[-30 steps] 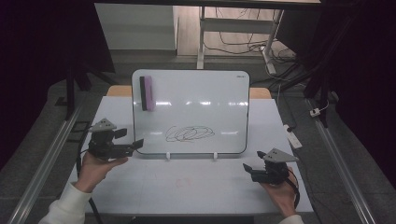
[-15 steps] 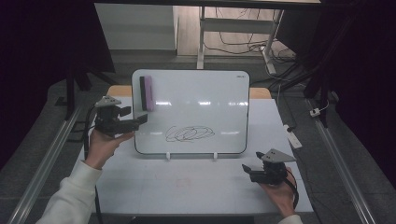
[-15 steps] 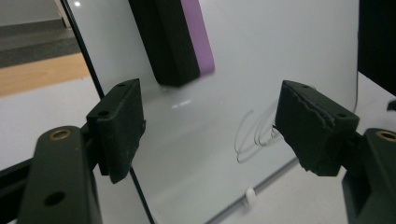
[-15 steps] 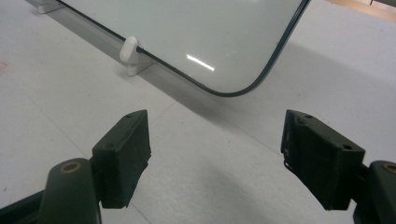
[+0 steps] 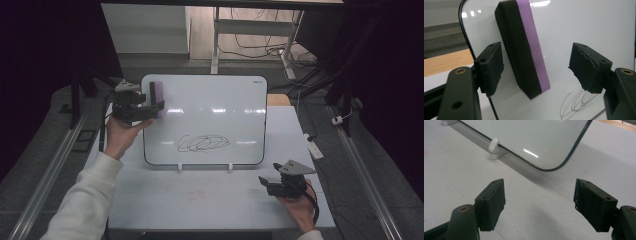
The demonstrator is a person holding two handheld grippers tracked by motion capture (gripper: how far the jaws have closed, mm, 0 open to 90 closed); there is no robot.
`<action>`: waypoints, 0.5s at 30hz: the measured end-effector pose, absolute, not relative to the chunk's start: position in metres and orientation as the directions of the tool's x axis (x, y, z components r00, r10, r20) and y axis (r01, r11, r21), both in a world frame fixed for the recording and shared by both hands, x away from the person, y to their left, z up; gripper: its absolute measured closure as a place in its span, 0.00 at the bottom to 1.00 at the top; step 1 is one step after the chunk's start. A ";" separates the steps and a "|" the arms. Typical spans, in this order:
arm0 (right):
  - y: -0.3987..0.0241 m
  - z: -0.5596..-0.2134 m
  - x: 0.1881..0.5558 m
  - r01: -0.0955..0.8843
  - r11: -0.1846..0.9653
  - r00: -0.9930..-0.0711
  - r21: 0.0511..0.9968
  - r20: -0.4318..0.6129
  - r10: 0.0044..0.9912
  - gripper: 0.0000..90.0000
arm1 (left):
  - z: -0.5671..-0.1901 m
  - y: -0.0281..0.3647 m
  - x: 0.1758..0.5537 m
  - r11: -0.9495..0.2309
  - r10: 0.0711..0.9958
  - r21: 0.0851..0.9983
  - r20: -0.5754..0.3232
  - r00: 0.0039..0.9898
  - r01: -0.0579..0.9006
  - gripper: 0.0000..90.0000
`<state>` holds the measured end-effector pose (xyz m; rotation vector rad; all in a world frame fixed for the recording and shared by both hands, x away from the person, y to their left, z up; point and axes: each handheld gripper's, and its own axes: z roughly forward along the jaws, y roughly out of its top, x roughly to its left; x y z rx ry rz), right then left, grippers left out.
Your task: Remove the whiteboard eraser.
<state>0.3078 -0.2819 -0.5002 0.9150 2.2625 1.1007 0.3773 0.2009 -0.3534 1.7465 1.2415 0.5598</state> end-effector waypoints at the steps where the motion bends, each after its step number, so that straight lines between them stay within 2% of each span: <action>1: -0.282 -0.500 0.308 0.363 0.459 -0.673 0.811 -0.112 0.731 0.27 | -0.353 0.199 0.380 -0.097 0.911 0.858 -0.128 0.392 0.505 0.32; 8: -0.283 -0.501 0.308 0.374 0.455 -0.668 0.808 -0.107 0.737 0.27 | -0.354 0.194 0.397 -0.078 0.931 0.856 -0.122 0.345 0.512 0.37; 15: -0.284 -0.503 0.309 0.379 0.458 -0.666 0.804 -0.107 0.738 0.27 | -0.354 0.196 0.406 -0.045 0.941 0.864 -0.132 0.312 0.501 0.51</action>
